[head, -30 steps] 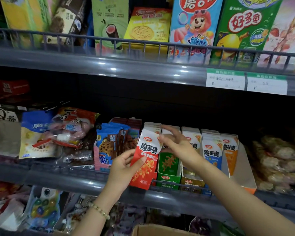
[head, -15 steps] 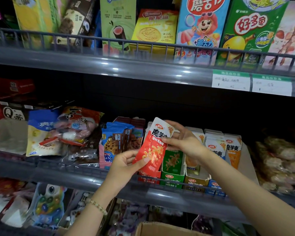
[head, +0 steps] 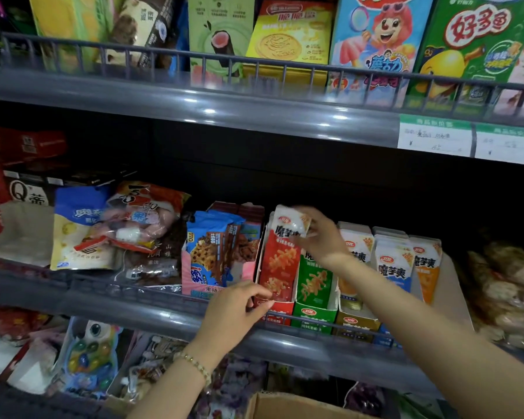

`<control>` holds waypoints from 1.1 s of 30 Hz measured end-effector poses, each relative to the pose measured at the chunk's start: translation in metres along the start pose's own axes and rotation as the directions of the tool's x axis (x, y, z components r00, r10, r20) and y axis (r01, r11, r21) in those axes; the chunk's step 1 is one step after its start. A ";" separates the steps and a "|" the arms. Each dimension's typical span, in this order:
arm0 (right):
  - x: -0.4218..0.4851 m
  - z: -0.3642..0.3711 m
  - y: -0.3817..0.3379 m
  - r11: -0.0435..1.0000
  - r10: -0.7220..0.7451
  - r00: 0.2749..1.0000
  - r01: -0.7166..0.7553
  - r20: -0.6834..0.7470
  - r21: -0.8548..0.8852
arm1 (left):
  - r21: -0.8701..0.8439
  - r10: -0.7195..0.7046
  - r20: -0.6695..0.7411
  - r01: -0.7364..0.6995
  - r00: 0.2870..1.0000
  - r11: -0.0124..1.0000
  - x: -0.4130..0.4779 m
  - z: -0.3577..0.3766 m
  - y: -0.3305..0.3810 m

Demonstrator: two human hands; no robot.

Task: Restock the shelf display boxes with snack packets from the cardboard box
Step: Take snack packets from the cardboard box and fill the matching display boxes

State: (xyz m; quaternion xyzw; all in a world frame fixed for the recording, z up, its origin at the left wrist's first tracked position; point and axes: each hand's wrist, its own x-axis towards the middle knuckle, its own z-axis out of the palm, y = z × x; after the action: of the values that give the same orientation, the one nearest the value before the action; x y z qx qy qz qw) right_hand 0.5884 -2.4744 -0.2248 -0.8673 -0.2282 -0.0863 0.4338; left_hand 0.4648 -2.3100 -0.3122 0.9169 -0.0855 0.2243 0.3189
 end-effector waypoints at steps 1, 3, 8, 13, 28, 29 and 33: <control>0.000 0.006 0.005 0.993 -0.038 0.999 0.042 0.036 -0.113 | 0.004 0.007 0.010 -0.007 1.000 1.000 0.001 0.002 -0.001; -0.001 0.014 0.014 0.935 -0.102 0.991 0.127 0.091 -0.332 | 0.008 0.011 0.020 -0.011 1.000 1.000 0.004 0.005 -0.003; 0.001 0.019 0.021 0.814 -0.117 0.987 0.158 0.109 -0.559 | -0.005 0.005 0.012 -0.005 1.000 1.000 0.005 0.006 -0.004; 0.001 0.018 0.019 0.798 -0.126 0.981 0.189 0.148 -0.572 | 0.013 -0.010 0.033 0.010 0.999 1.000 0.005 0.007 -0.004; -0.144 -0.036 0.037 0.923 -0.119 0.971 0.185 0.208 -0.336 | 0.220 -0.043 0.125 0.014 0.991 0.975 -0.057 0.014 0.044; -0.160 -0.038 0.042 0.930 -0.111 0.970 0.178 0.214 -0.323 | 0.228 -0.036 0.144 0.002 0.989 0.974 -0.066 0.019 0.049; -0.224 -0.037 0.066 0.967 -0.007 0.970 0.068 0.243 -0.247 | 0.249 -0.058 0.278 -0.014 0.959 0.968 -0.103 0.047 0.061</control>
State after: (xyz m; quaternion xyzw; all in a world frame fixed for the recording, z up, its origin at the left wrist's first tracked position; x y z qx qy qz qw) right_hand 0.4240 -2.6099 -0.3266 -0.9151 -0.2827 -0.0174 0.2870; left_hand 0.3722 -2.3853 -0.3599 0.9731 -0.0912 0.0960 0.1887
